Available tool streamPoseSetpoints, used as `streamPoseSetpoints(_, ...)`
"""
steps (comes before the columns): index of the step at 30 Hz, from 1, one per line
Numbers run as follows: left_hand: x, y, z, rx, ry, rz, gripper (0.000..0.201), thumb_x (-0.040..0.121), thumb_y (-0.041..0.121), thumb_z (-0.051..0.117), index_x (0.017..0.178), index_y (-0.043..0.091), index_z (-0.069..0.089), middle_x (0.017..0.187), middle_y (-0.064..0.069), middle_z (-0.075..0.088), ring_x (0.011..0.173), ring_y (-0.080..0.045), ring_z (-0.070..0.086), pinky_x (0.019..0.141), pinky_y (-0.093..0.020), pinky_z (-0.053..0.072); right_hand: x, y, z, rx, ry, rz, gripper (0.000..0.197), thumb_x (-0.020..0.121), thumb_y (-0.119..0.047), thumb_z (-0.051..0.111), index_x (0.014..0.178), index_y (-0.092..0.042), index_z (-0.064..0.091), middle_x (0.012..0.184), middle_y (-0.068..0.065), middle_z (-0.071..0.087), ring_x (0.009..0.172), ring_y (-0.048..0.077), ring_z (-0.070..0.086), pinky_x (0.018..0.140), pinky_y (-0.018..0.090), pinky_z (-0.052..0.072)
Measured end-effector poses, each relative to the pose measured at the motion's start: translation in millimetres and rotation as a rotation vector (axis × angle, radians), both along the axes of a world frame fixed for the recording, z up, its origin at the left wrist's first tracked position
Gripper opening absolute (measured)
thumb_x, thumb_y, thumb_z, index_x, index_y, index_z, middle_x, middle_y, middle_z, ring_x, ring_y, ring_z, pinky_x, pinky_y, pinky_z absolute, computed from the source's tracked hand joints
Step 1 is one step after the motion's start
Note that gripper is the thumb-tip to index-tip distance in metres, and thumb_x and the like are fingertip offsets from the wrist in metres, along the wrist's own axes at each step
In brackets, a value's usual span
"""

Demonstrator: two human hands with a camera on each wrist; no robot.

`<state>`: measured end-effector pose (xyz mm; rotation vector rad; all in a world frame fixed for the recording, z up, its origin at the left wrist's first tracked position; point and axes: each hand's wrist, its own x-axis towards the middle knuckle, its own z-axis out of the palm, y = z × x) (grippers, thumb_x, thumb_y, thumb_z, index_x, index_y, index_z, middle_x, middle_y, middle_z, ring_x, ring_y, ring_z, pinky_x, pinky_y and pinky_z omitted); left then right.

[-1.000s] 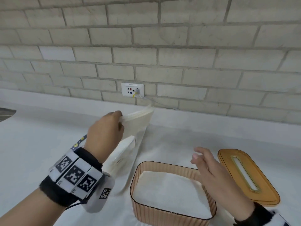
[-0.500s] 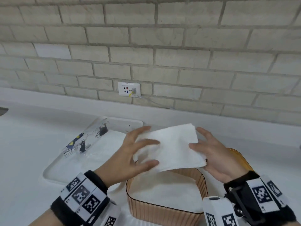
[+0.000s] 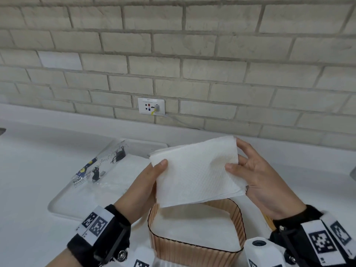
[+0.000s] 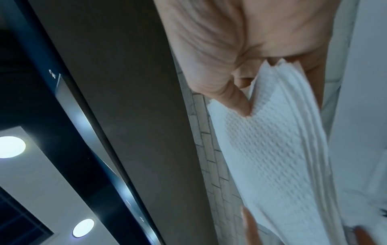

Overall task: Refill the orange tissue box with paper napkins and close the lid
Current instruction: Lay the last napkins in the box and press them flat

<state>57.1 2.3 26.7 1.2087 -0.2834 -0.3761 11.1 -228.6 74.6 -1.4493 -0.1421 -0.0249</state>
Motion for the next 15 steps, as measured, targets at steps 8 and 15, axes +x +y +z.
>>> streamPoseSetpoints(8,-10,-1,-13,0.316,-0.379,0.188,0.051,0.075,0.049,0.065,0.119,0.027,0.052,0.114,0.003,0.066,0.105,-0.013,0.064,0.085,-0.034,0.054,-21,1,-40,-0.206,0.021,-0.121,0.042,0.088,0.007,0.051,0.115,-0.025,0.054,0.090,-0.010,0.069,0.089,0.007,0.064,0.073,0.014,0.051)
streamPoseSetpoints(15,-33,-1,-36,0.491,-0.537,0.203,0.033,0.082,0.043,0.060,0.109,0.036,0.042,0.092,0.010,0.060,0.072,-0.006,0.058,0.063,-0.016,0.046,-38,9,-62,-0.453,0.056,-0.214,0.057,0.090,-0.006,0.056,0.125,-0.045,0.032,0.092,-0.014,0.053,0.071,-0.001,0.048,0.072,0.012,0.041)
